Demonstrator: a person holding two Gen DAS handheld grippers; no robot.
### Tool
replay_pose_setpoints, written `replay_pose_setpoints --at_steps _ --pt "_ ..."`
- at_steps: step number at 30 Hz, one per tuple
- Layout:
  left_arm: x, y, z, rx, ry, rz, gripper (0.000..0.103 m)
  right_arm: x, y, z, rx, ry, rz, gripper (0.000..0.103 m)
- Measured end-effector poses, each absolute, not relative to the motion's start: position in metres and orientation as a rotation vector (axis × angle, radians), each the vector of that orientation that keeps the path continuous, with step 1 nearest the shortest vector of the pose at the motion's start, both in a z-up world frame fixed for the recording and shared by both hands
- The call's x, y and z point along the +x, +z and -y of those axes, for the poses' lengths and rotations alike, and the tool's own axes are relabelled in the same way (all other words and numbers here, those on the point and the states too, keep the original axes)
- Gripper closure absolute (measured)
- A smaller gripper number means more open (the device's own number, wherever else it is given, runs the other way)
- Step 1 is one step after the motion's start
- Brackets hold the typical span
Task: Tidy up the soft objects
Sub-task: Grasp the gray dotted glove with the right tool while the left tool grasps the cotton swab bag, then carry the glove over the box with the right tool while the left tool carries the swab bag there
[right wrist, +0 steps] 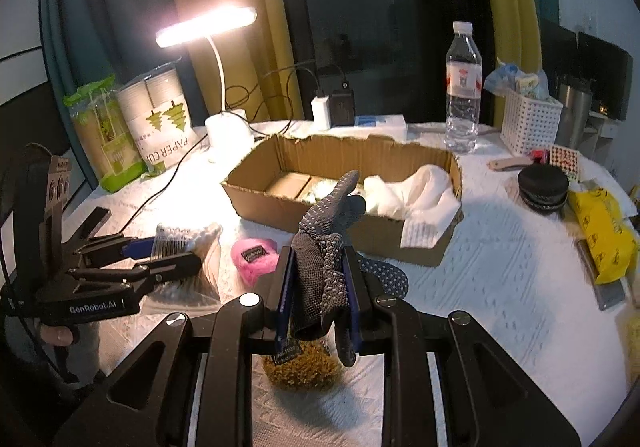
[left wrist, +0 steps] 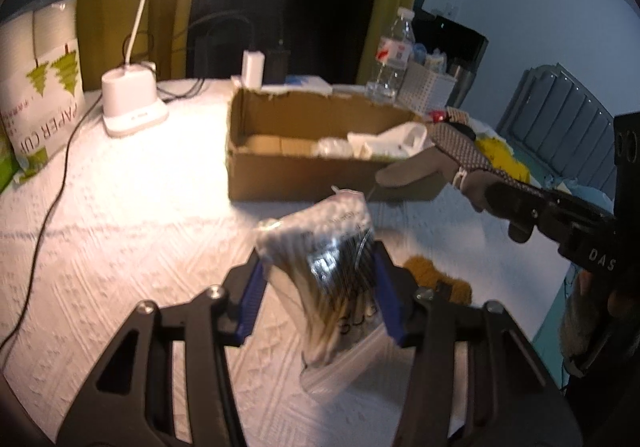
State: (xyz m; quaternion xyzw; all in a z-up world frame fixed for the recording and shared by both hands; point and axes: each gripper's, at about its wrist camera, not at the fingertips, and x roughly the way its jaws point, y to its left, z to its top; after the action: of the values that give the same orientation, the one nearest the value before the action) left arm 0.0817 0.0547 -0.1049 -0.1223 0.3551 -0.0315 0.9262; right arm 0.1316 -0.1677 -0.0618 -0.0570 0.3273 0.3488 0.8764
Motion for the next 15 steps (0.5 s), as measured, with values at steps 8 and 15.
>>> replay_pose_setpoints --at_steps 8,15 --pt "0.087 -0.086 -0.058 -0.228 -0.069 -0.68 0.052 0.136 -0.048 0.168 -0.121 0.719 -0.655 0.079" --pt "0.096 -0.073 -0.059 -0.22 -0.078 -0.652 0.052 0.143 -0.038 0.164 -0.131 0.72 -0.64 0.079"
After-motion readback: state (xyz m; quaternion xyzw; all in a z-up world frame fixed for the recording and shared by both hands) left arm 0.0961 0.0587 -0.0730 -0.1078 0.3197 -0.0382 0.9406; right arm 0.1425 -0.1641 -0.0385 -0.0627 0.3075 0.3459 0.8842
